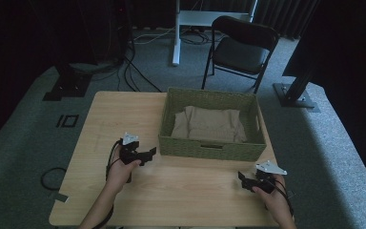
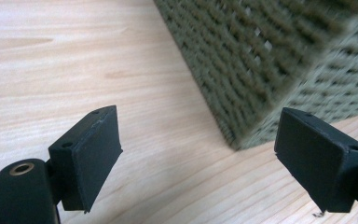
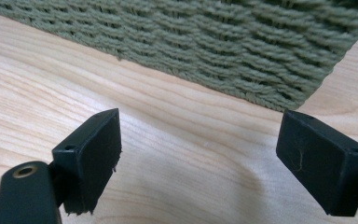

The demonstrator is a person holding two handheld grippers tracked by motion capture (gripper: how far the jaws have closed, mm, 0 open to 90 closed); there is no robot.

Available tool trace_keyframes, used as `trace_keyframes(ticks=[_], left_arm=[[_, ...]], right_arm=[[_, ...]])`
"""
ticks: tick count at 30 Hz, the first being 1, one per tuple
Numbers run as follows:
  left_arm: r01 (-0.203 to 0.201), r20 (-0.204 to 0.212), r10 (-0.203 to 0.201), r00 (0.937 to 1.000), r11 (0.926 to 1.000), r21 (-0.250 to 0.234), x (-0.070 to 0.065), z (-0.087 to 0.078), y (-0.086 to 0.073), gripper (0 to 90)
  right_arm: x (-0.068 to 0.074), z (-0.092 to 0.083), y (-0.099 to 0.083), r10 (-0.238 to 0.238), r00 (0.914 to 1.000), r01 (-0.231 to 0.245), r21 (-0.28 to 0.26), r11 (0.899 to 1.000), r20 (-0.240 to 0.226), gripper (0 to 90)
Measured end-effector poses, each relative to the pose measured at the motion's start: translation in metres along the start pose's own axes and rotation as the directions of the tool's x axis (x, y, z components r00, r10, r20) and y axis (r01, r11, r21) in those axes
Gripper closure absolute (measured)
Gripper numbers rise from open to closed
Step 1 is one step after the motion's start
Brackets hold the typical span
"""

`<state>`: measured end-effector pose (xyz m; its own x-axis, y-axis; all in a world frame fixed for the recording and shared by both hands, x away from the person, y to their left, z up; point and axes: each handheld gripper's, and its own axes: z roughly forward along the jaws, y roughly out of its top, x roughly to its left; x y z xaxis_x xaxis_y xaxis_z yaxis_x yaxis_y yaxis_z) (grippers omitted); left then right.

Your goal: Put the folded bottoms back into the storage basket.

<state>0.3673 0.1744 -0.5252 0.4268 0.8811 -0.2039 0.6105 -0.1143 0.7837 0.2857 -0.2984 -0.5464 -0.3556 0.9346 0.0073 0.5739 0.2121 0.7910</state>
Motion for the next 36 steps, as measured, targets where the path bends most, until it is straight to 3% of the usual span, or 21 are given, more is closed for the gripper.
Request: trace_keyframes(ticks=[8, 16, 22, 24, 27, 29, 30, 31, 36], left_arm=[[0.017, -0.04, -0.015, 0.9991, 0.9992, 0.035, 0.009, 0.001, -0.016, 15.3], [0.0, -0.077, 0.004, 0.997, 0.9985, 0.054, 0.012, -0.002, -0.026, 15.3], [-0.005, -0.107, 0.011, 0.9941, 0.9981, 0.061, 0.011, -0.004, -0.032, 15.3], [-0.027, -0.145, 0.041, 0.9886, 0.9951, 0.095, 0.01, -0.005, -0.034, 15.3], [-0.04, -0.174, 0.058, 0.983, 0.9936, 0.105, 0.008, -0.008, -0.036, 15.3], [-0.04, -0.174, 0.058, 0.983, 0.9936, 0.105, 0.008, -0.008, -0.036, 15.3], [-0.068, -0.212, 0.095, 0.9726, 0.9892, 0.13, 0.007, -0.01, -0.038, 15.3], [-0.074, -0.22, 0.103, 0.97, 0.9882, 0.134, 0.006, -0.01, -0.039, 15.3], [-0.064, -0.233, 0.094, 0.968, 0.9891, 0.133, 0.005, -0.013, -0.042, 15.2]], right_arm=[[0.0, 0.005, -0.006, 0.003, 0.9999, -0.003, 0.032, 0.999, 0.014, 13.8], [-0.001, 0.006, -0.007, 0.031, 0.9985, -0.035, 0.093, 0.995, 0.046, 14.1], [-0.002, 0.006, -0.007, 0.045, 0.9979, -0.049, 0.097, 0.994, 0.048, 13.7], [-0.002, 0.007, -0.007, 0.042, 0.998, -0.046, 0.097, 0.994, 0.048, 13.6], [-0.002, 0.007, -0.007, 0.041, 0.998, -0.046, 0.097, 0.994, 0.048, 13.5], [-0.002, 0.007, -0.007, 0.041, 0.998, -0.046, 0.096, 0.994, 0.048, 13.5], [-0.002, 0.007, -0.007, 0.041, 0.9981, -0.045, 0.096, 0.994, 0.047, 13.5], [-0.002, 0.007, -0.007, 0.04, 0.9981, -0.045, 0.096, 0.994, 0.047, 13.5], [-0.002, 0.007, -0.007, 0.041, 0.9981, -0.045, 0.096, 0.994, 0.046, 13.3]])
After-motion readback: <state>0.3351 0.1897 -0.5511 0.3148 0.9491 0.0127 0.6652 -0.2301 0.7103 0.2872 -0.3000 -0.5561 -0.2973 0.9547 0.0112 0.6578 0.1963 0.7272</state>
